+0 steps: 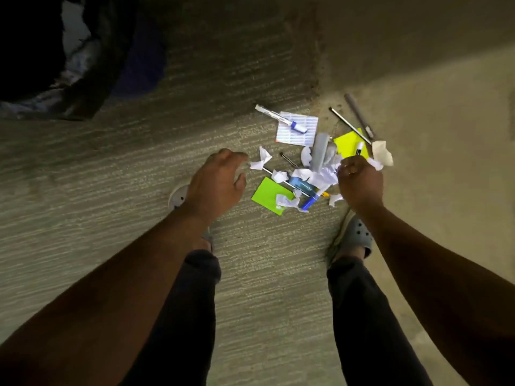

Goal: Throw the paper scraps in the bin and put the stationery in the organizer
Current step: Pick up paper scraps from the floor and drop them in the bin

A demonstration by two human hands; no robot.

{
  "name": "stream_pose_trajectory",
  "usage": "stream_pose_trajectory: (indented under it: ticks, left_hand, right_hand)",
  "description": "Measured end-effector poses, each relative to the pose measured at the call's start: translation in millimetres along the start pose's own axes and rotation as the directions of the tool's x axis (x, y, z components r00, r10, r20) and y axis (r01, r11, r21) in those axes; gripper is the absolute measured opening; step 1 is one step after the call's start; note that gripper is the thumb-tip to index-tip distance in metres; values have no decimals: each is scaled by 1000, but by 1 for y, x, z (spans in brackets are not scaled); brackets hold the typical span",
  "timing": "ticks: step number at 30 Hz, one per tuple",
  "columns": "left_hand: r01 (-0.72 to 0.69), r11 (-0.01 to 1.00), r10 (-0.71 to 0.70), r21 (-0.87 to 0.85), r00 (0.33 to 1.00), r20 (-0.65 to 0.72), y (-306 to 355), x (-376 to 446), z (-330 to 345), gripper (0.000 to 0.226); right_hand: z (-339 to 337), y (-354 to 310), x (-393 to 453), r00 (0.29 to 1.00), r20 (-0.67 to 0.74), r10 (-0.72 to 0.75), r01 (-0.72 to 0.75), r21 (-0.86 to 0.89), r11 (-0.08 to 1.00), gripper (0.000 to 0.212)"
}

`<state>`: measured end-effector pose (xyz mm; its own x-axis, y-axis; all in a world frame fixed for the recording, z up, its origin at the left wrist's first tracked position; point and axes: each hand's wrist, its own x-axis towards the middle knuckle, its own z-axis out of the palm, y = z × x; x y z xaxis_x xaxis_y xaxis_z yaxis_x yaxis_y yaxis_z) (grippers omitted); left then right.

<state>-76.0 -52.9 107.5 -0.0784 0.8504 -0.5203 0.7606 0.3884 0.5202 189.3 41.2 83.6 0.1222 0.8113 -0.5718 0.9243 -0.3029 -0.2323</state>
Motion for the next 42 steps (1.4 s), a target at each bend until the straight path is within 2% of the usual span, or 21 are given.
stream_pose_trajectory:
  ticks: [3, 6, 9, 12, 14, 15, 18, 20, 24, 26, 28, 31, 33, 36, 39, 42]
  left_hand:
    - [33, 991, -56, 126, 981, 188, 2, 26, 50, 58]
    - [80, 977, -130, 198, 959, 253, 3, 50, 90, 71]
    - [70, 970, -118, 234, 973, 197, 2, 70, 95, 67]
    - [92, 932, -126, 352, 989, 76, 3, 74, 90, 66]
    - [61, 905, -97, 421, 993, 65, 2, 89, 154, 60]
    - [43, 907, -79, 419, 994, 70, 1, 89, 153, 54]
    - [-8, 935, -20, 355, 997, 73, 6, 92, 152, 41]
    - [-54, 949, 27, 312, 995, 92, 7, 90, 154, 31]
    - [-119, 964, 88, 238, 987, 136, 1, 91, 152, 7]
    - [-52, 991, 38, 124, 993, 111, 0, 94, 145, 9]
    - [-3, 1000, 3, -10, 997, 75, -1, 96, 140, 10]
    - [46, 993, -50, -111, 998, -39, 0, 96, 131, 9]
    - [94, 974, -119, -207, 986, -114, 5, 96, 127, 11]
    - [144, 935, -190, -325, 975, -115, 15, 96, 126, 32]
    - [66, 949, -84, -307, 995, -47, 32, 102, 127, 34]
    - [-1, 982, 8, -187, 999, 36, 49, 114, 139, 31]
  right_hand:
    - [24, 35, -4, 994, 110, -19, 27, -66, 997, 26]
    - [52, 54, -1, 980, 193, -57, 83, -130, 988, 26]
    - [66, 34, 2, 993, 109, -33, 38, -45, 998, 49]
    - [76, 4, -2, 997, -25, 74, -72, 80, 994, 82]
    - [123, 38, 18, 977, -39, 209, -202, 132, 971, 94]
    - [126, 35, 19, 979, -57, 195, -187, 119, 975, 97]
    - [126, 28, 23, 979, -134, 152, -150, 25, 988, 94]
    - [126, 35, 29, 982, -122, 146, -140, 56, 989, 84]
    - [117, 53, 36, 993, -79, 85, -70, 167, 983, 42]
    - [108, 60, 39, 998, -64, 8, -2, 101, 995, 22]
    - [100, 68, 39, 996, -48, -75, 76, 23, 997, 20]
    - [87, 75, 37, 994, -79, -79, 86, 90, 992, 14]
    - [79, 77, 37, 992, -129, -17, 37, 152, 988, 18]
    - [68, 74, 39, 978, -206, 40, 16, 266, 964, 43]
    - [65, 71, 47, 984, -177, 33, 29, 338, 941, 66]
    - [70, 69, 59, 998, -64, -5, 24, 292, 956, 76]
